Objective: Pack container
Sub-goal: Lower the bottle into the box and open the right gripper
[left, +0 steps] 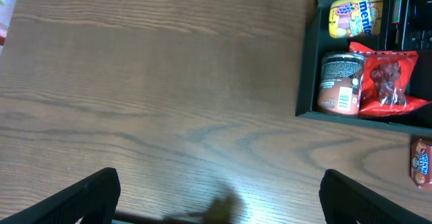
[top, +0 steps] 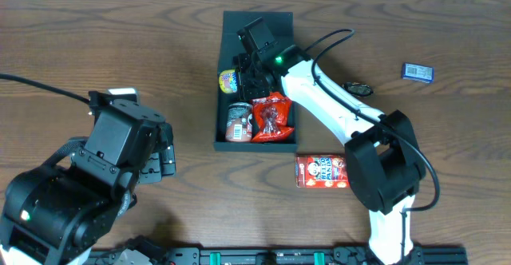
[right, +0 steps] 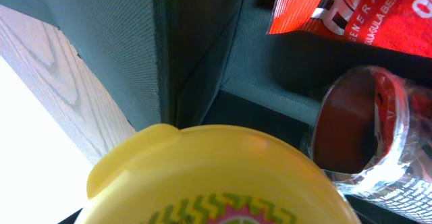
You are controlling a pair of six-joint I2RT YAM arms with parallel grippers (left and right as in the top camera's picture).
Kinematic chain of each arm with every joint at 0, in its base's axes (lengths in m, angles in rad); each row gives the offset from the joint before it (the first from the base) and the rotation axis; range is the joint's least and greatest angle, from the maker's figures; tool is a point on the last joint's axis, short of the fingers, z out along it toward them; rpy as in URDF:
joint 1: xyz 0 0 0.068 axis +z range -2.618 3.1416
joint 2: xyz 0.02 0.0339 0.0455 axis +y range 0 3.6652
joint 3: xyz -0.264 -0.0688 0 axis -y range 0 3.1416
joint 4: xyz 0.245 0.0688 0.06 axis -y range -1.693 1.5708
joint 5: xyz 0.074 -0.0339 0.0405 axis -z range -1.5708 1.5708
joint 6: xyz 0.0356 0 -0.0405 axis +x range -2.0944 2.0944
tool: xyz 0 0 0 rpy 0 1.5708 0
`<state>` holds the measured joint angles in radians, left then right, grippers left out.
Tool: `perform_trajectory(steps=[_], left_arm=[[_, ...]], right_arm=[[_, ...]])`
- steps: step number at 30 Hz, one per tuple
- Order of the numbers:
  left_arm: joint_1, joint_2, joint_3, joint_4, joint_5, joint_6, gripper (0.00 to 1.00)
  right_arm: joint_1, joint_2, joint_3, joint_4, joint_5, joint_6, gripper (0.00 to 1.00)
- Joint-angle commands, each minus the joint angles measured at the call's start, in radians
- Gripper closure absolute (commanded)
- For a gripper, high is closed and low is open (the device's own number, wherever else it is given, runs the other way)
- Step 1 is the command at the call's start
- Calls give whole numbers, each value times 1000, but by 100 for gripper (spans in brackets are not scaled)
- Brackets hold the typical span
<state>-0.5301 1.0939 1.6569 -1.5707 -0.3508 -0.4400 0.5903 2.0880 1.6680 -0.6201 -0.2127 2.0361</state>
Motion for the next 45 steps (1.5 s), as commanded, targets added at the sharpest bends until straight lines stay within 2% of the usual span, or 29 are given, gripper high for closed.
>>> perform_trajectory(steps=[1,17,25,26,27,28,30,36,45], left_arm=[[6,-1,-6,-4,-14,14,5],[6,-1,-6,-19,-14,14,5],[6,-1,-6,-20,8,14,5],[6,-1,-6,-21,8,14,5],[6,-1,-6,-22,8,14,5],[6,-1,-6,-22,8,14,5],[6,-1,-6,-22,8,14,5],[6,-1,-6,-22,8,14,5],[6,-1,-6,-22,8,14,5]], right_arm=[[23,2,19,-1,-5,13,98],[32,2,19,-50,26,13,97],[32,2,19,-46,26,13,88],[32,2,19,-46,26,13,86],[33,2,19,-46,26,13,78],[33,2,19,-46,26,13,70],[34,2,19,-46,26,13,46],[34,2,19,-45,29,13,1],[34,2,19,18,24,12,1]])
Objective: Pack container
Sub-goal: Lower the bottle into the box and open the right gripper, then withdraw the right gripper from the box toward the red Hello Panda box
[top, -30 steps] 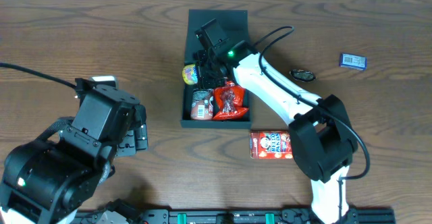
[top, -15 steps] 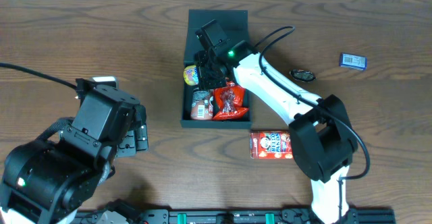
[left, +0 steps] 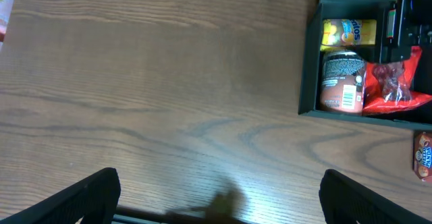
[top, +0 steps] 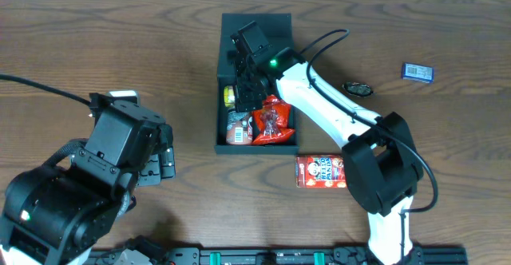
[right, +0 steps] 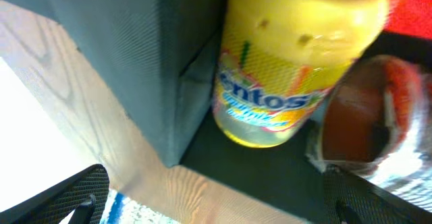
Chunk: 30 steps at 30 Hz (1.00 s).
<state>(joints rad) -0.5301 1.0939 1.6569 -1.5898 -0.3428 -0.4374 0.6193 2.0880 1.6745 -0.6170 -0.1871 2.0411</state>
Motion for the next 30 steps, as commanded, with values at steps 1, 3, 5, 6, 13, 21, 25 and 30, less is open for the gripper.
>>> perform_trajectory(steps=[1,3,5,6,13,21,25,30], left_arm=[[6,-1,-6,-3,0,11,5],[6,-1,-6,-3,-1,11,5],[6,-1,-6,-3,-8,14,5],[6,-2,-6,-2,-9,15,5],[6,-21,-6,2,-77,15,5],[6,-26,-6,4,-88,22,5],[6,-26,-6,4,-113,22,5],[6,-26,-6,0,-125,21,5]], right_arm=[[4,2,12,42,-13,-4,1],[-3,1,12,113,-40,-66,1],[-16,-5,12,147,-70,-122,1],[-23,-11,12,151,-85,-139,1],[-90,-114,12,146,-90,-401,4],[-95,-401,12,-104,222,-876,1],[-95,-546,12,-267,238,-1256,1],[-95,-660,12,-545,251,-1508,1]])
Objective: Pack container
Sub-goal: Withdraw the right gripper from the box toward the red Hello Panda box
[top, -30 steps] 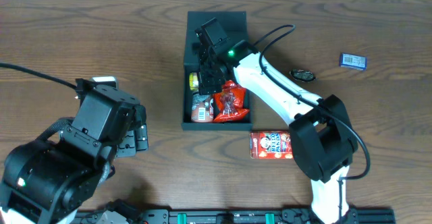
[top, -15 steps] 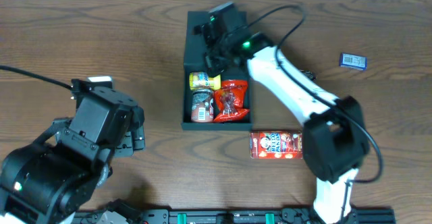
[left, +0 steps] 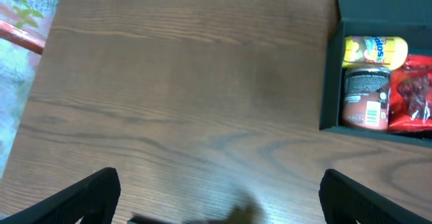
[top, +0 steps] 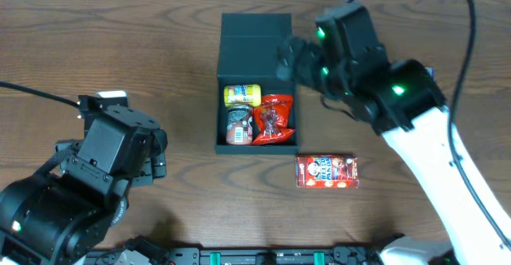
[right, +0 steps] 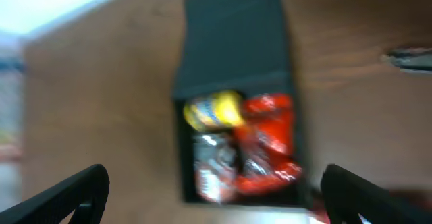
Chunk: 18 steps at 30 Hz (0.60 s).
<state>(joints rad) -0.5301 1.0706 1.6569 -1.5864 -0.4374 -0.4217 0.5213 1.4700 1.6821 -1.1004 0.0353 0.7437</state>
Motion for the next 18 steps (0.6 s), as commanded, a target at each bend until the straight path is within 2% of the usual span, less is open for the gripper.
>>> perform_trajectory(steps=[1,2,5,7,11,13,18], left_arm=[[6,-3,-6,-4,-30,6,5],[6,-3,-6,-3,-30,5,5],[6,-3,-6,-2,-30,-2,5],[6,-3,-6,-2,-29,-5,5],[6,-3,-6,5,-5,-6,5],[6,-3,-6,7,-2,-6,5],[6,-3,-6,24,28,-5,5]], right_arm=[[3,-60,5,-96,28,-239,1],[3,-77,5,-126,23,-266,1],[3,-143,5,-254,-35,-516,1],[3,-167,5,-380,-36,-616,1],[3,-156,3,-598,-38,-685,1],[3,-154,-5,-597,-53,-687,1],[3,-151,-5,-517,84,-726,1]])
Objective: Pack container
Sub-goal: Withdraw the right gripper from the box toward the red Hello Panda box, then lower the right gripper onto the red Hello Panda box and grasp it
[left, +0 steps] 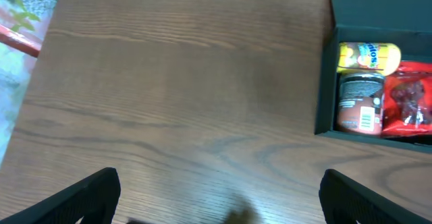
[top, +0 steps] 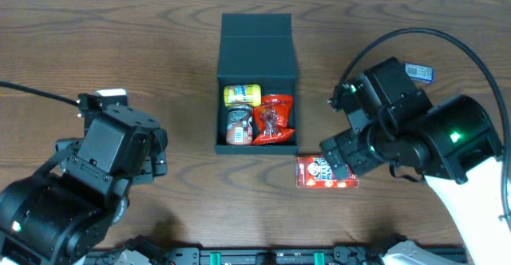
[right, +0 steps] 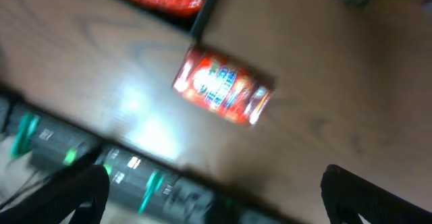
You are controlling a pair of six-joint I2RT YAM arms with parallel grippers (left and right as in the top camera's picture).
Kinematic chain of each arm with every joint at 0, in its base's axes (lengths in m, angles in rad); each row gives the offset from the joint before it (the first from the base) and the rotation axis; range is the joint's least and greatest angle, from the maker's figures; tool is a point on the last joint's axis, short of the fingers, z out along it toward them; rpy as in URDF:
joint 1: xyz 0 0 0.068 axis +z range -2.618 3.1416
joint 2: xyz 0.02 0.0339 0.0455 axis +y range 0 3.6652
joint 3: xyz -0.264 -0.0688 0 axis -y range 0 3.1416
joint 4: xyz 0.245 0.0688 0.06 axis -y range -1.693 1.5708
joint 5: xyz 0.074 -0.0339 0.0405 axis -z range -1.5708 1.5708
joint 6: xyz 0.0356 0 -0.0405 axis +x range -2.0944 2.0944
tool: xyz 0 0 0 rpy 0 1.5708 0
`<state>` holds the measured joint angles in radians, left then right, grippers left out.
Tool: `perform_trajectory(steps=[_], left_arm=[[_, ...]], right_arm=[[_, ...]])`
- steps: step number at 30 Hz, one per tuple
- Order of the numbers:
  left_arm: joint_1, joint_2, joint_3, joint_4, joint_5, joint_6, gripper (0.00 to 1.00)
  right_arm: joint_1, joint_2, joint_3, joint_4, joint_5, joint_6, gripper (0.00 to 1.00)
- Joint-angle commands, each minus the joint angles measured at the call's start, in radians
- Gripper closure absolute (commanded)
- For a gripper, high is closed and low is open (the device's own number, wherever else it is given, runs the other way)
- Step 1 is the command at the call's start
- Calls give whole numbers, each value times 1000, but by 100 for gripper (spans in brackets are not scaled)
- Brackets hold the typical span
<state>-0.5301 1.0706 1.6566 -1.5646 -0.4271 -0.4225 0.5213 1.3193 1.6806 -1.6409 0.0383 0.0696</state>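
The black container (top: 257, 33) stands at mid-table with its lid folded back. A yellow Mentos bottle (top: 242, 96), a brown jar (top: 239, 124) and a red bag (top: 274, 118) lie in it. A red snack box (top: 327, 172) lies flat on the table just right of the container's near corner. My right gripper (right: 216, 197) hangs high over that box (right: 223, 86), open and holding nothing. My left gripper (left: 219, 197) is open over bare wood, left of the container (left: 326, 82).
A small blue card (top: 419, 71) lies at the far right, partly behind the right arm (top: 399, 129). The bulky left arm (top: 104, 161) fills the near left. A black rail with green lights (right: 81, 160) runs along the table's front edge.
My right arm has moved from above the container's right side to the near right, and its camera now looks down on the red box. The left arm has barely moved.
My right gripper was down inside the container with the yellow bottle close against its camera. Then the bottle lay beside the jar with the gripper open by it. Then the arm was high and clear of the container, and now it is over the red box.
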Motion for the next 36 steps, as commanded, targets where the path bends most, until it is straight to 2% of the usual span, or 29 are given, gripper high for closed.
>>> perform_trajectory(steps=[1,3,4,6,7,12,18,23,27,36], left_arm=[[6,-3,-6,3,18,-5,5],[6,-3,-6,2,18,-4,5],[6,-1,-6,2,18,-4,5],[6,0,-6,2,18,-4,5],[6,0,-6,2,19,-4,5],[6,0,-6,-6,28,-4,5],[6,0,-6,-10,28,-3,5],[6,0,-41,-3,27,0,5],[6,0,-92,15,27,0,5],[6,1,-111,80,27,0,5]], right_arm=[[3,1,-3,45,72,-66,1],[4,13,-3,46,13,-195,1],[3,29,-3,6,10,-320,1],[3,64,-3,-58,73,-464,1],[2,88,-6,-55,132,-476,1],[-15,212,-8,-58,154,-476,1],[-84,278,-81,-54,156,-588,1],[-143,240,-265,-11,42,-589,1],[-145,183,-371,72,25,-597,1],[-94,10,-570,204,14,-761,1]])
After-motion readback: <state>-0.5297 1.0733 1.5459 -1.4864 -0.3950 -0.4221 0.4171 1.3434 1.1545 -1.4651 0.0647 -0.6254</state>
